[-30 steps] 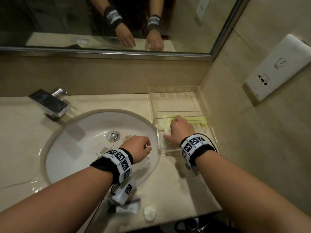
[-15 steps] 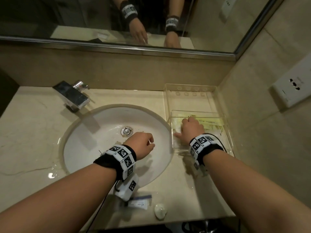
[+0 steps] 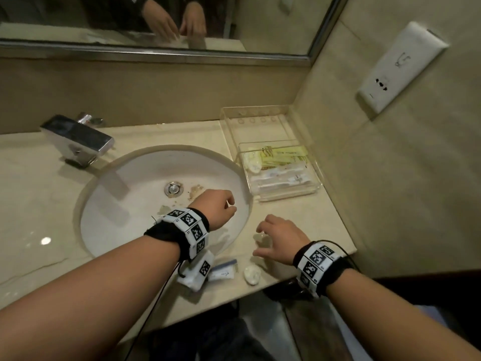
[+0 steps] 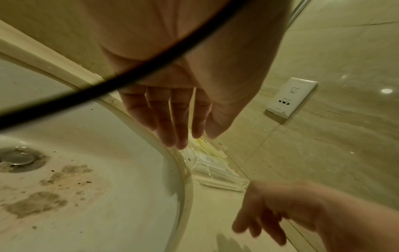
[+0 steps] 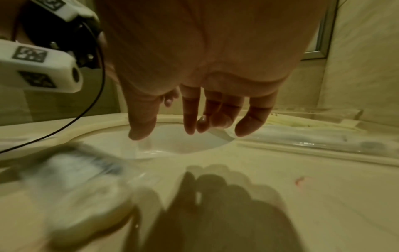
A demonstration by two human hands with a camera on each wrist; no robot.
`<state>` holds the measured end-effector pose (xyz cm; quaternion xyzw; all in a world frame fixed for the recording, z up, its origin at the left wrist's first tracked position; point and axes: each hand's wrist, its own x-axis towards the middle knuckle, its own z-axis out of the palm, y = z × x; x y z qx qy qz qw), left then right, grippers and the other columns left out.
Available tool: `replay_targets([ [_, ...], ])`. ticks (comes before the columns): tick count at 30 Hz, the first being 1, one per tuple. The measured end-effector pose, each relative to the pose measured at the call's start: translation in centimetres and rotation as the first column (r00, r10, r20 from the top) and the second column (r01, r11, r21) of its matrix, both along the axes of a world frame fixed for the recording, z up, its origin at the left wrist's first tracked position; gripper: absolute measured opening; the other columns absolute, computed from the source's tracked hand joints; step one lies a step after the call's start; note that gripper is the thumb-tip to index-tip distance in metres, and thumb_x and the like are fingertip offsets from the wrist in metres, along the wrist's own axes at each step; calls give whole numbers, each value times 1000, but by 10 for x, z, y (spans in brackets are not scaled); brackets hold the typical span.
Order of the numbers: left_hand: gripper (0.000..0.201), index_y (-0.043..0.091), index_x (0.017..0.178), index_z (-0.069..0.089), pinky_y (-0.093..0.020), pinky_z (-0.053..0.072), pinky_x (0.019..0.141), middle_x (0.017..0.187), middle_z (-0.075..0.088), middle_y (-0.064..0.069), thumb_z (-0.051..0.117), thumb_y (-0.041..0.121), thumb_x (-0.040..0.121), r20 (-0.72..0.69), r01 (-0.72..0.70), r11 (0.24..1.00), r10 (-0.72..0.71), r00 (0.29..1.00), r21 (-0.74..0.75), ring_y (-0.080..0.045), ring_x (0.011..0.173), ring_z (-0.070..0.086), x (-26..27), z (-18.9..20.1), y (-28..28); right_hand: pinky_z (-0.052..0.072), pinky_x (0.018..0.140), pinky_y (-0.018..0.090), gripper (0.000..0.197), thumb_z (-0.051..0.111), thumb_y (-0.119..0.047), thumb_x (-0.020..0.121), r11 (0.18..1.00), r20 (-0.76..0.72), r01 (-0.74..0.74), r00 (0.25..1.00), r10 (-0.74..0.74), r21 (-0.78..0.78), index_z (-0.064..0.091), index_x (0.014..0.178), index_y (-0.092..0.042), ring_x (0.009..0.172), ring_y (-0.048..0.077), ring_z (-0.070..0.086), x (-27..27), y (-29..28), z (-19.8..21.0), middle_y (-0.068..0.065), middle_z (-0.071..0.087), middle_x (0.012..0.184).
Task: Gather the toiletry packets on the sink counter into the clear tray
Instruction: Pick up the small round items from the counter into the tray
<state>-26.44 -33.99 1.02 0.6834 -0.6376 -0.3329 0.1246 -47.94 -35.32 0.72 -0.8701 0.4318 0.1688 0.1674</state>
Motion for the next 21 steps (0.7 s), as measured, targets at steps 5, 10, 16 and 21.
replay_targets([
  [5, 24, 16, 107, 63, -35, 50, 86, 104, 70, -2, 52, 31, 92, 17, 44, 999, -44, 999, -2, -22, 97, 61, 3, -2, 19, 45, 84, 37, 68, 66, -68, 66, 999, -88, 9, 996, -6, 33, 57, 114, -21, 99, 24, 55, -1, 47, -14, 1, 54, 112],
  [10, 24, 16, 107, 64, -32, 49, 83, 103, 70, -2, 53, 30, 92, 15, 62, 998, -62, 998, -5, -21, 96, 61, 4, -3, 32, 45, 83, 39, 64, 67, -63, 70, 1000, -140, 15, 990, -15, -6, 55, 114, -17, 101, 27, 54, -2, 70, -24, 4, 53, 112],
  [16, 25, 15, 110, 63, -30, 48, 82, 105, 69, -3, 52, 30, 93, 7, 59, 998, -59, 998, 7, -21, 96, 61, 5, -5, 36, 43, 84, 39, 56, 64, -57, 74, 999, -149, 26, 988, -32, -43, 56, 111, -15, 102, 27, 52, 0, 69, -27, 5, 52, 112],
  [21, 25, 15, 110, 63, -31, 48, 83, 105, 70, -3, 52, 30, 93, 5, 35, 999, -35, 999, 12, -21, 95, 61, 1, -4, 29, 40, 80, 38, 49, 58, -55, 76, 998, -109, -19, 994, 12, -61, 57, 103, -13, 95, 28, 55, 2, 63, -28, 5, 54, 105],
])
